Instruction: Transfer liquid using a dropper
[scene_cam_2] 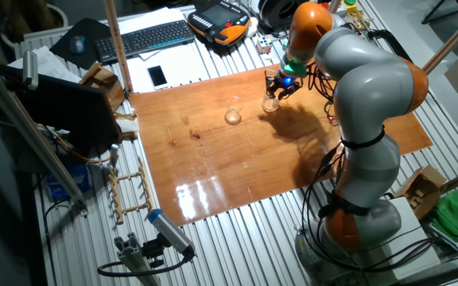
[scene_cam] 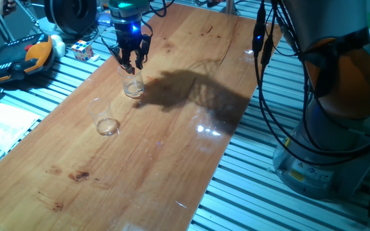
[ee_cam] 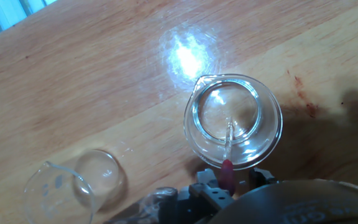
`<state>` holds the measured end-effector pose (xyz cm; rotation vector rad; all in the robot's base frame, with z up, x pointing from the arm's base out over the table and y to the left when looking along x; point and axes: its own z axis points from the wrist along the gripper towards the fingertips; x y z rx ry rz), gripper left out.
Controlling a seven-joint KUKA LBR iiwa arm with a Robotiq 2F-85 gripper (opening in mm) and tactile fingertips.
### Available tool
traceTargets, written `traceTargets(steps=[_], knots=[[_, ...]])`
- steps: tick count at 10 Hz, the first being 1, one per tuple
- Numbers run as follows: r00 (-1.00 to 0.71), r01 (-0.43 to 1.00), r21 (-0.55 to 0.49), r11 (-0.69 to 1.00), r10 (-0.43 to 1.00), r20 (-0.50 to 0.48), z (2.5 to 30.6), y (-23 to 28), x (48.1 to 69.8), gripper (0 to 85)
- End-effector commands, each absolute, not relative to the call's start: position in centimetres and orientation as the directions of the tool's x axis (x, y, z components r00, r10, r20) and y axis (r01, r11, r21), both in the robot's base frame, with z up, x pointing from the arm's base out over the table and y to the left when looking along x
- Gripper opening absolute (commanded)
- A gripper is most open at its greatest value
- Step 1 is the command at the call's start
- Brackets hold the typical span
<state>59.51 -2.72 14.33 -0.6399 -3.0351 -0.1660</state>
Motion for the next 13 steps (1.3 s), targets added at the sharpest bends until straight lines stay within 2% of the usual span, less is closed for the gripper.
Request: traceTargets(steps=[1, 13], knots=[[-0.914, 0.405, 0.095, 0.910, 0.401, 0.054, 14.23, -2.76, 59.52, 36.0], [-0.920, 0.392, 0.085, 0.916, 0.391, 0.024, 13.27, -3.22, 59.61, 32.0]])
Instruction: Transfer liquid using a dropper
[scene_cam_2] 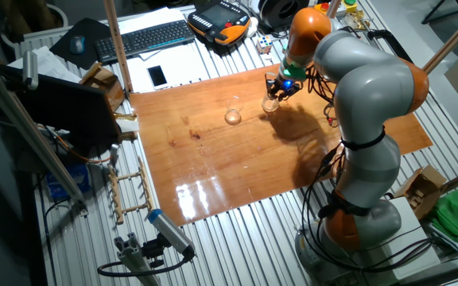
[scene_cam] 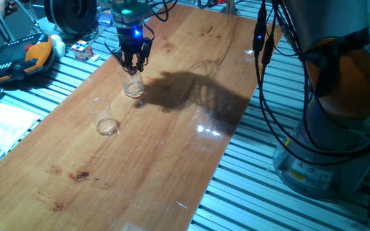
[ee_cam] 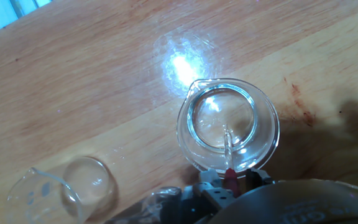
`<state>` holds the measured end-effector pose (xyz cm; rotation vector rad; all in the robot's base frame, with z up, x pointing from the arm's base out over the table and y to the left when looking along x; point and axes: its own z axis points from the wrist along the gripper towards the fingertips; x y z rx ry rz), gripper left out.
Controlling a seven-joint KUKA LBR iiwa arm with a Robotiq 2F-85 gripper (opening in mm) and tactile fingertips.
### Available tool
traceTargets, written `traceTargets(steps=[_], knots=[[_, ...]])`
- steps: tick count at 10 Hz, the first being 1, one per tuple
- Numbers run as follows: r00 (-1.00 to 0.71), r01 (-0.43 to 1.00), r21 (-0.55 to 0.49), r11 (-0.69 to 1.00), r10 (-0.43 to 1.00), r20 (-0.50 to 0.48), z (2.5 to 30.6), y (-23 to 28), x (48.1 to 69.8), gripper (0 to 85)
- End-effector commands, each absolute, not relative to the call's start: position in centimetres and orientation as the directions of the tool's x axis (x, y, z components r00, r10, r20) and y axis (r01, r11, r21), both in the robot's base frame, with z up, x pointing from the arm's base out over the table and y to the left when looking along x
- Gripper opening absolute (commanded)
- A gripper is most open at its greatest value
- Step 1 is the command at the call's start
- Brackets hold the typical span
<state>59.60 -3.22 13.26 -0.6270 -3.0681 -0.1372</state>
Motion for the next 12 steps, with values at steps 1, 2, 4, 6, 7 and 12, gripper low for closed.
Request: traceTargets(steps=[1, 2, 4, 6, 7, 12], knots=[[-0.921, 0.390, 0.084, 0.917, 0.390, 0.022, 13.22, -3.26, 59.62, 31.7], [-0.921, 0.390, 0.082, 0.917, 0.390, 0.022, 13.12, -3.31, 59.64, 31.3], [-0.922, 0.388, 0.084, 0.918, 0.388, 0.018, 12.89, -3.36, 59.71, 31.0], [-0.922, 0.388, 0.085, 0.918, 0.387, 0.019, 12.92, -3.44, 59.74, 30.7], [-0.922, 0.386, 0.085, 0.918, 0.386, 0.019, 12.91, -3.48, 59.77, 30.3], [-0.924, 0.382, 0.086, 0.920, 0.382, 0.021, 12.80, -3.65, 59.86, 25.0]])
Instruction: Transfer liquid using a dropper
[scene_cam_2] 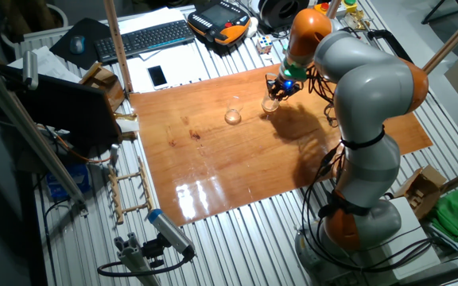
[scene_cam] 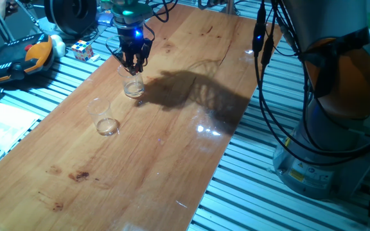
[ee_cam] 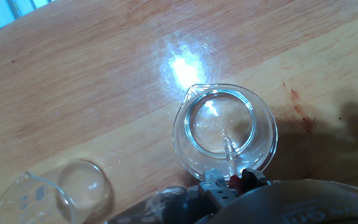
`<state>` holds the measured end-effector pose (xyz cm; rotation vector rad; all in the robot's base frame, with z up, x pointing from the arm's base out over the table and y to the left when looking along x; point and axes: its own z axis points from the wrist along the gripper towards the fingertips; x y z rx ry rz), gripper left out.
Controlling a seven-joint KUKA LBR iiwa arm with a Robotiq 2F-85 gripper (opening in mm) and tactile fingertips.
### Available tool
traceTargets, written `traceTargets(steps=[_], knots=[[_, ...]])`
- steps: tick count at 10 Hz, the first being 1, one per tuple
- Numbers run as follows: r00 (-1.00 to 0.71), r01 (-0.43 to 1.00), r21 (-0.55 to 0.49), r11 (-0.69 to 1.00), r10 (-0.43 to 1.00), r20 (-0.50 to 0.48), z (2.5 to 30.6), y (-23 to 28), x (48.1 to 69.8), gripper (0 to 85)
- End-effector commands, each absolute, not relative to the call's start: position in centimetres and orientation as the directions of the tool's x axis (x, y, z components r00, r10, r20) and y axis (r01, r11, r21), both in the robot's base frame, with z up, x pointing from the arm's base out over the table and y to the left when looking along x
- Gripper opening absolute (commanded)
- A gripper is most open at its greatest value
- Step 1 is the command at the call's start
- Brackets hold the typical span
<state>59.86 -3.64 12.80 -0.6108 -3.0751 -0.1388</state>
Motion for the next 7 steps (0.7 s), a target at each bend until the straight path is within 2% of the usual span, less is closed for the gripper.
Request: traceTargets(steps=[1, 3, 7], knots=[[-0.925, 0.381, 0.086, 0.921, 0.380, 0.020, 12.81, -3.64, 59.86, 23.3], [-0.925, 0.379, 0.086, 0.921, 0.379, 0.022, 12.90, -3.68, 59.85, 19.3], [-0.926, 0.378, 0.080, 0.922, 0.377, 0.019, 13.17, -3.72, 59.78, 18.3]])
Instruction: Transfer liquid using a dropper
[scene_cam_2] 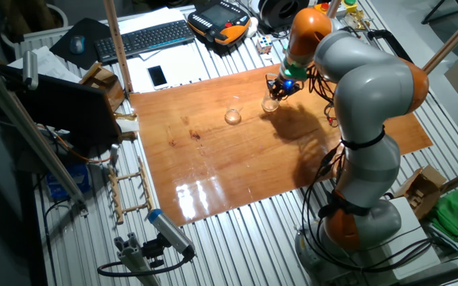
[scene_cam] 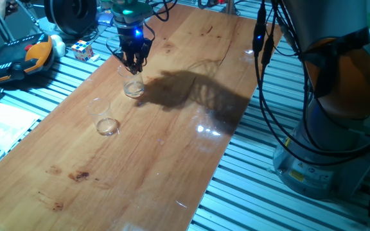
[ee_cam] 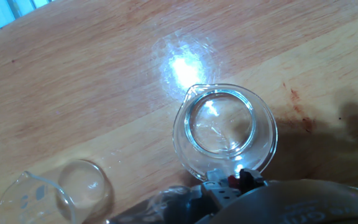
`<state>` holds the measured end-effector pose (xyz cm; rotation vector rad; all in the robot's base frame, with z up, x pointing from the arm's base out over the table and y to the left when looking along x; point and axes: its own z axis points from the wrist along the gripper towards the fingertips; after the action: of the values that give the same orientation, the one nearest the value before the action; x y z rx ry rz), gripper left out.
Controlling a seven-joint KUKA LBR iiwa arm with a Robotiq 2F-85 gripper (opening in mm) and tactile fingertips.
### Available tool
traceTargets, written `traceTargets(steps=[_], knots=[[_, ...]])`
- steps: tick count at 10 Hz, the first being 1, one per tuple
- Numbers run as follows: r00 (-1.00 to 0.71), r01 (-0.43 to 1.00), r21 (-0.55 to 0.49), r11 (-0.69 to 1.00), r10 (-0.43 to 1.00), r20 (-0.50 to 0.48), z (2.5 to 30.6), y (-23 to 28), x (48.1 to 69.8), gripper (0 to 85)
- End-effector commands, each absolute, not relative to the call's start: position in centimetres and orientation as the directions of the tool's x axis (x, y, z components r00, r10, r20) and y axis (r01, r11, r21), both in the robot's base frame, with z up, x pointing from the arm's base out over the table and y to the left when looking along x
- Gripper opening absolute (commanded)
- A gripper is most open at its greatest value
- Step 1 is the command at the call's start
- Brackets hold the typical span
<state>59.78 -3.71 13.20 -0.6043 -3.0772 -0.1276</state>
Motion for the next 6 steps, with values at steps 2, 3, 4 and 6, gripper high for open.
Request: traceTargets(steps=[2, 3, 4, 6], knots=[[-0.926, 0.378, 0.074, 0.923, 0.377, 0.018, 13.6, -3.8, 59.7, 18.0], [-0.926, 0.378, 0.072, 0.923, 0.377, 0.019, 13.8, -3.8, 59.6, 18.0], [-0.926, 0.378, 0.070, 0.923, 0.377, 0.019, 14.0, -3.9, 59.6, 18.0], [-0.926, 0.378, 0.060, 0.924, 0.378, 0.014, 14.6, -3.9, 59.5, 18.0]])
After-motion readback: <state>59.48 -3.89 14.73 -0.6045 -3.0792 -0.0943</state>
